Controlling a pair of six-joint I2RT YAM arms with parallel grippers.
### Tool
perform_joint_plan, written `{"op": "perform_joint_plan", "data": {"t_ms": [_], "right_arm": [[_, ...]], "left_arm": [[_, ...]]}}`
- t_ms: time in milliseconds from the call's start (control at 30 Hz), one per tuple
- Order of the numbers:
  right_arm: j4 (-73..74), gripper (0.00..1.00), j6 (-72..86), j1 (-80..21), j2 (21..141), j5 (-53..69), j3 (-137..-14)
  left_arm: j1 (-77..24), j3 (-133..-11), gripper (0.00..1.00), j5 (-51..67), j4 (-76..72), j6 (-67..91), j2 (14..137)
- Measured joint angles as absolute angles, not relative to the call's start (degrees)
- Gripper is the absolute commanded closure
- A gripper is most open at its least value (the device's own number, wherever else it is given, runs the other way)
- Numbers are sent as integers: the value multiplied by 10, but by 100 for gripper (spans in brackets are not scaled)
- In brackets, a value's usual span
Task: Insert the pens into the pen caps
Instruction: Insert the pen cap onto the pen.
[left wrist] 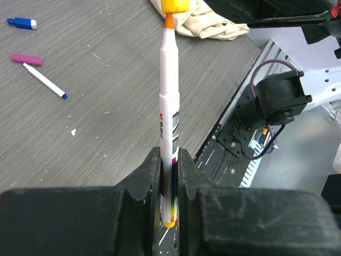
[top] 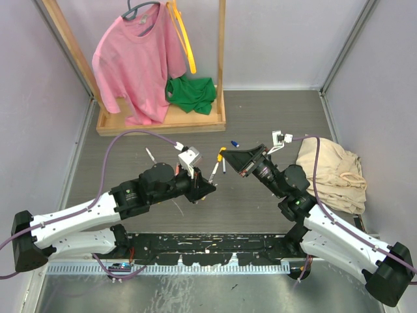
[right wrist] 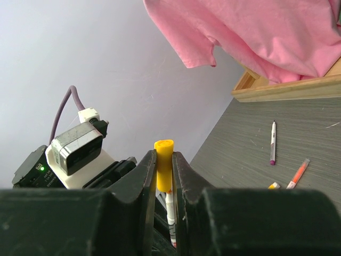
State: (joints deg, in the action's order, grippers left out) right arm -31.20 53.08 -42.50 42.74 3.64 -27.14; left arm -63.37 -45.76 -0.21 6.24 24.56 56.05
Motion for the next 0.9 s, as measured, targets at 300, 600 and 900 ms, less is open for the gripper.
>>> {"op": "perform_joint_plan", "data": {"t_ms": [300,600,900], "right_arm": [[-310,100,528,-425,427,43,-271],[-308,100,527,-423,427,52,-268],[-321,100,527,-424,427,70,-244]], "left_arm": [[-634,-458,100,-3,62,245,560],[-634,-458,100,-6,63,246,560],[-634,-458,100,-13,66,246,561]]}}
